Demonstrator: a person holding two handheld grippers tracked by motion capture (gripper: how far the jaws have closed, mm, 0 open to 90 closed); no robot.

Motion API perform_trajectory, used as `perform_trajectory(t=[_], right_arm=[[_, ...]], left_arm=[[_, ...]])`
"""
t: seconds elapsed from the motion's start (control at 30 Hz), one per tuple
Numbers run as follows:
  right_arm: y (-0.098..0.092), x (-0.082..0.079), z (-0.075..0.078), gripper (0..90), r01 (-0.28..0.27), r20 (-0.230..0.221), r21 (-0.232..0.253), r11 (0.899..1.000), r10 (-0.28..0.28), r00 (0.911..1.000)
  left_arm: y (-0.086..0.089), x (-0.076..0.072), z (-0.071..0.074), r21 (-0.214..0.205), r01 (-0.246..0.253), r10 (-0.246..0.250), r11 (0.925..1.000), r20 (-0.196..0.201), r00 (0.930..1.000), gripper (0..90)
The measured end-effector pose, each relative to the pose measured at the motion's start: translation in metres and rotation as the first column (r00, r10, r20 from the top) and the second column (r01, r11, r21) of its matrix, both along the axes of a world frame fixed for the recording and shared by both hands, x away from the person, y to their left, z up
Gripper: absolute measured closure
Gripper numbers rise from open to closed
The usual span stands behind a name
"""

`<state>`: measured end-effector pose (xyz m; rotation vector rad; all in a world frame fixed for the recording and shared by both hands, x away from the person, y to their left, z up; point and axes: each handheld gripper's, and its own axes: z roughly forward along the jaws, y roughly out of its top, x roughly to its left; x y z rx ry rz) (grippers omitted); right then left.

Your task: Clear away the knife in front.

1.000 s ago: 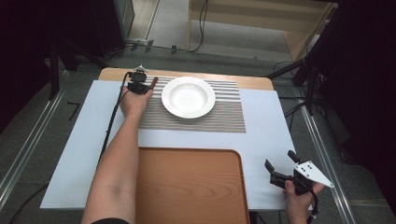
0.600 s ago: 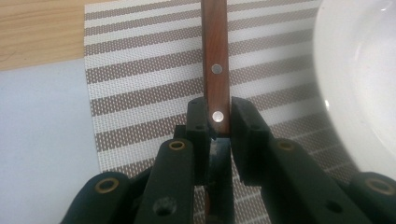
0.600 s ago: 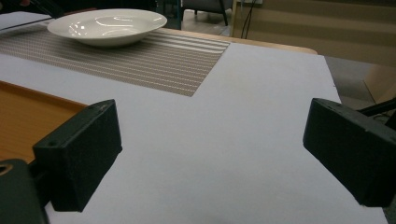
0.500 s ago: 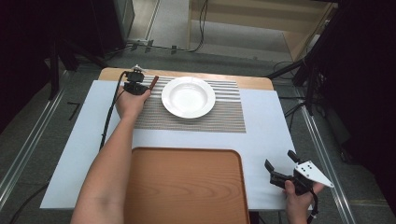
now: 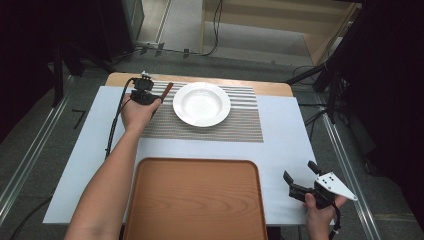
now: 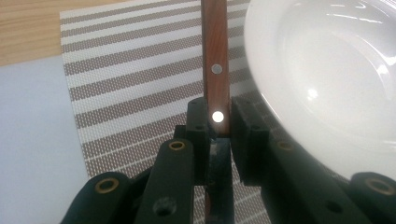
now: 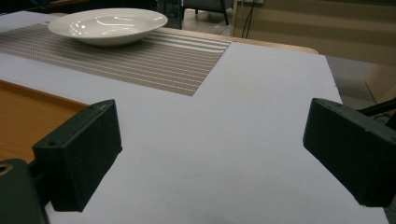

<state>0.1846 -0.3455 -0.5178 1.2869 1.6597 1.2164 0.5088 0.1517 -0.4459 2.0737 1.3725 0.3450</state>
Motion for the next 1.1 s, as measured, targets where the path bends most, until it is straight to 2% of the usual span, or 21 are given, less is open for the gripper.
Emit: perform_trajectory(t=[0.53,0.83,1.1], right_arm=[[0.0,0.0,0.0,3.0,-0.003,-0.004,-0.005,1.0,0.003,1.0],[0.001,0.0,0.0,3.0,-0.003,-0.004,-0.008,1.0,0.003,1.0],[0.0,0.0,0.0,3.0,-0.004,-0.003,-0.008,1.0,0.004,1.0]], left_arm=[[0.001,-0.037,0.014,0.006,0.074,-0.075,0.9972,0.015,0.9971,76.7],[-0.001,-0.061,0.022,0.0,0.122,-0.122,0.9926,0.037,0.9919,76.6],[-0.002,-0.079,0.024,0.007,0.153,-0.153,0.9882,0.05,0.987,76.6]])
